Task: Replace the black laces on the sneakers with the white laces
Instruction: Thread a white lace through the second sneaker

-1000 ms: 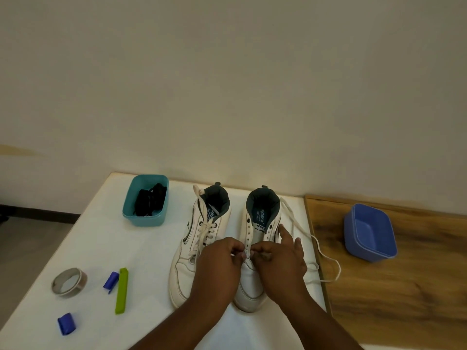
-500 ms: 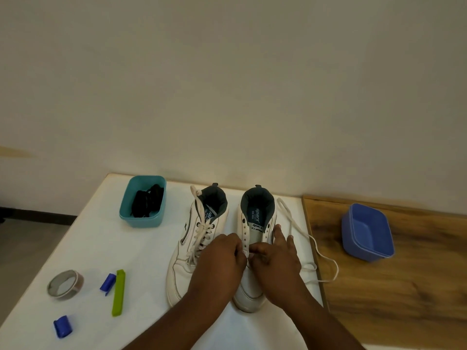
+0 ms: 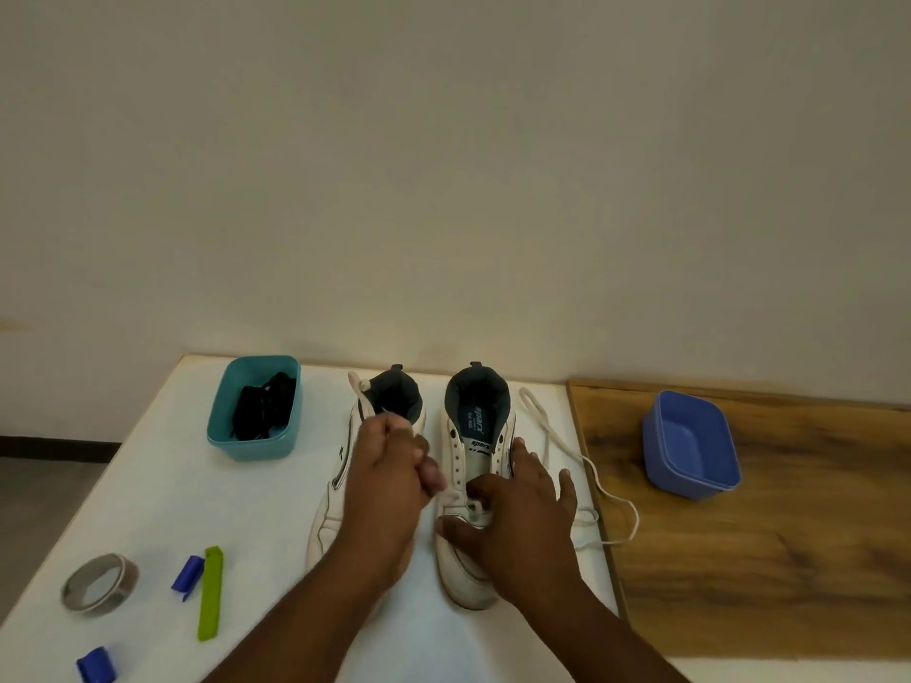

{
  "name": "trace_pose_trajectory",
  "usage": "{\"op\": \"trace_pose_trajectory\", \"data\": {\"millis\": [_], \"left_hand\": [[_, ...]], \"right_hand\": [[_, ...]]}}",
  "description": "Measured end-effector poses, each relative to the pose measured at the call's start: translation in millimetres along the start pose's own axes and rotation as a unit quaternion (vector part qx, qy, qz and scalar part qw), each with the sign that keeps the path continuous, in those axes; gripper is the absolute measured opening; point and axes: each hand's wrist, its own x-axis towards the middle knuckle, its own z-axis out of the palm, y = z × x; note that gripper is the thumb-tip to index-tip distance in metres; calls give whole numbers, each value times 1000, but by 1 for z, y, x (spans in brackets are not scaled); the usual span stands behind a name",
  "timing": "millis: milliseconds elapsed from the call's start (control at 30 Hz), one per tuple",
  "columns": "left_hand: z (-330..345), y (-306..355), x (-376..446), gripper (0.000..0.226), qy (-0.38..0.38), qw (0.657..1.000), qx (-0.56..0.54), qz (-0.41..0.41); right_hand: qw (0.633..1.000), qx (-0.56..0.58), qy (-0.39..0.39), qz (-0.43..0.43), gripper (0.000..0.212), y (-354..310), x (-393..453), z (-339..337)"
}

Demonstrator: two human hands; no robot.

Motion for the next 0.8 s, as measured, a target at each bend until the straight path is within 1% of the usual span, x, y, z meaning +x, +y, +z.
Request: {"op": "trace_pose_trajectory", "data": {"millis": [33,67,100,133,167,200,233,267,300,333,367,433,467,500,533,567,600,633,667,700,733,767,800], "left_hand": [[-5,13,1,16,17,999,13,45],[-11,26,3,17,31,989,75,125],[-20,37,6,17,30,958,181,218],[-27,43,7,17,2,905,310,291],[-32,40,7,19,-37,844,438,306],[-35,31,5,26,-68,788,547,275],[-36,15,4,37,-94,735,632,226],[-36,-5,4,38,-123,692,685,192],[-36,-22,5,30,-149,677,700,173],[-35,-30,6,24,-165,690,685,167],[-35,-30,12,24,-163,717,655,174],[-36,-16,23,24,-102,792,566,205],[-36,-4,22,25,-57,824,509,243],[-33,9,15,28,-10,857,434,278],[-29,21,9,31,32,893,330,305],[-24,33,1,35,55,921,205,326],[-20,43,-4,37,55,932,77,350],[-17,51,-7,38,28,931,-43,362],[-15,55,-6,36,-22,927,-153,342],[-14,51,-3,32,-69,926,-244,280],[-11,47,-2,30,-105,930,-306,174],[-10,36,0,29,-111,944,-305,57],[-10,19,2,32,-94,968,-227,-48]], "right_hand": [[1000,2,1,4,64,-1,0,0],[1000,5,-1,9,63,-1,-1,1],[1000,6,-4,14,63,-1,-1,1],[1000,7,-8,17,65,-1,-1,2],[1000,9,-11,18,66,-1,0,2],[1000,11,-12,19,65,0,-1,3],[1000,11,-9,19,64,0,-1,3],[1000,10,-6,20,63,0,-1,5],[1000,10,-3,20,61,-1,-1,5],[1000,16,0,22,60,-1,-1,4],[999,26,3,24,61,-2,0,3],[999,38,2,30,63,-3,2,-1],[999,32,2,31,62,-4,3,-3],[999,23,3,31,63,-4,3,-4],[999,16,6,30,64,-5,2,-3],[999,11,9,30,64,-5,1,-4],[999,10,10,30,63,-6,0,-3],[999,13,12,29,63,-7,-1,-3],[999,17,14,28,62,-7,-1,-3],[999,19,14,27,62,-6,0,-3],[999,18,11,28,62,-5,0,-3],[999,15,6,29,62,-3,0,-1],[999,13,4,30,62,-2,-1,-1]]}}
